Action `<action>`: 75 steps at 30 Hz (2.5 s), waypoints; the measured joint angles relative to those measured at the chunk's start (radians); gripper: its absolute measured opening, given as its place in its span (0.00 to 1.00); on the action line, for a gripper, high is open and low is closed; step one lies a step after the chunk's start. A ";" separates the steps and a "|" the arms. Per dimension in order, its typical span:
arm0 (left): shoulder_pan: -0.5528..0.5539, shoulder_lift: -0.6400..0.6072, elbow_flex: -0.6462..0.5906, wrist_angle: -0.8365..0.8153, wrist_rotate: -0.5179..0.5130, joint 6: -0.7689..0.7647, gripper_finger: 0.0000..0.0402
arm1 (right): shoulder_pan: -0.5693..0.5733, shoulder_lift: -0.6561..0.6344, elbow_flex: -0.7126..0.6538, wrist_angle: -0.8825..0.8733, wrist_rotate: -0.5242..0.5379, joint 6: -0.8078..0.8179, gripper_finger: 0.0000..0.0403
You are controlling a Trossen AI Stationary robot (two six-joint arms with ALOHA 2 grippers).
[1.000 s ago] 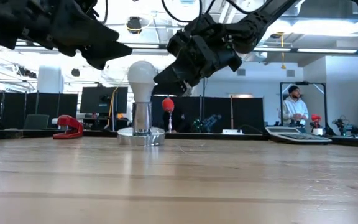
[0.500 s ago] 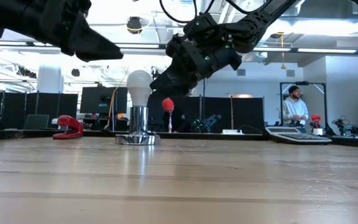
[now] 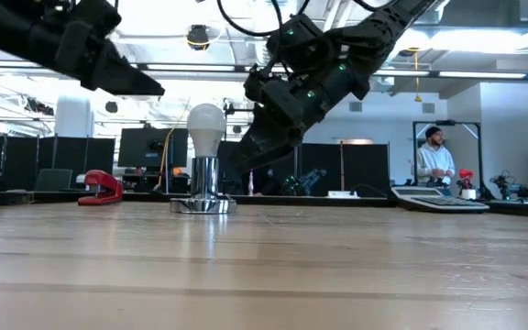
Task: Screw lightbulb
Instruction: Remove the lightbulb from the silver lamp socket
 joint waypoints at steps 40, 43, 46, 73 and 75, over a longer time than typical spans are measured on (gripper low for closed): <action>0.583 0.387 -0.114 0.554 0.648 0.036 0.01 | 0.105 -0.002 -0.346 1.009 0.392 0.148 0.02; 0.588 0.454 -0.085 0.564 0.648 0.026 0.00 | 0.105 -0.002 -0.342 1.007 0.392 0.149 0.02; 0.587 0.517 -0.062 0.603 0.648 0.015 0.00 | 0.103 -0.002 -0.329 1.003 0.392 0.160 0.03; 0.536 0.747 0.032 0.707 0.723 -0.059 0.00 | 0.059 -0.001 -0.279 0.852 0.391 0.149 0.02; 0.529 0.747 0.031 0.707 0.722 -0.067 0.00 | 0.055 -0.001 -0.279 0.852 0.390 0.148 0.02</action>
